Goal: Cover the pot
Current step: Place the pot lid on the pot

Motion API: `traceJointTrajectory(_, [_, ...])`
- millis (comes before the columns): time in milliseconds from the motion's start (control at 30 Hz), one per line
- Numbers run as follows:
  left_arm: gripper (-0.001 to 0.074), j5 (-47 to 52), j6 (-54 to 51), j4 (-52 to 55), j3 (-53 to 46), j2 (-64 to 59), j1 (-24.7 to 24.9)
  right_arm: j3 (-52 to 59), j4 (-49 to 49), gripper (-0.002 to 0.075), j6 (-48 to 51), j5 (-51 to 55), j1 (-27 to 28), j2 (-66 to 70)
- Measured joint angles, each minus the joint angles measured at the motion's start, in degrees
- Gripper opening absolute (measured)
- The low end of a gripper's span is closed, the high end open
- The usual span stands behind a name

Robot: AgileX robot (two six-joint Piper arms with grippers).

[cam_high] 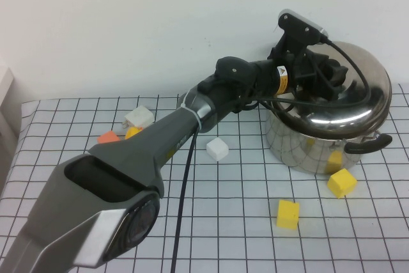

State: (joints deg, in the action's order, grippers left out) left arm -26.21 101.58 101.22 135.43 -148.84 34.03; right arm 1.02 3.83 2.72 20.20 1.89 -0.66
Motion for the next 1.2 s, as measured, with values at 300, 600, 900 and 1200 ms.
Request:
traceJointTrajectory(300, [0.0333,0.00,-0.22,0.00,0.00,0.00,0.00,0.00,0.00,0.0009,0.00,0.00,0.00,0.00])
traceJointTrajectory(600, [0.0380,0.71,1.28,0.00,0.00,0.21,0.00,0.00,0.00,0.0009,0.00,0.00,0.00,0.00])
traceJointTrajectory(900, [0.0358,1.18,2.27,0.00,0.00,0.82,0.00,0.00,0.00,0.0009,0.00,0.00,0.00,0.00])
traceJointTrajectory(1200, [0.0355,1.54,2.27,0.00,0.00,0.94,0.00,0.00,0.00,0.0009,0.00,0.00,0.00,0.00])
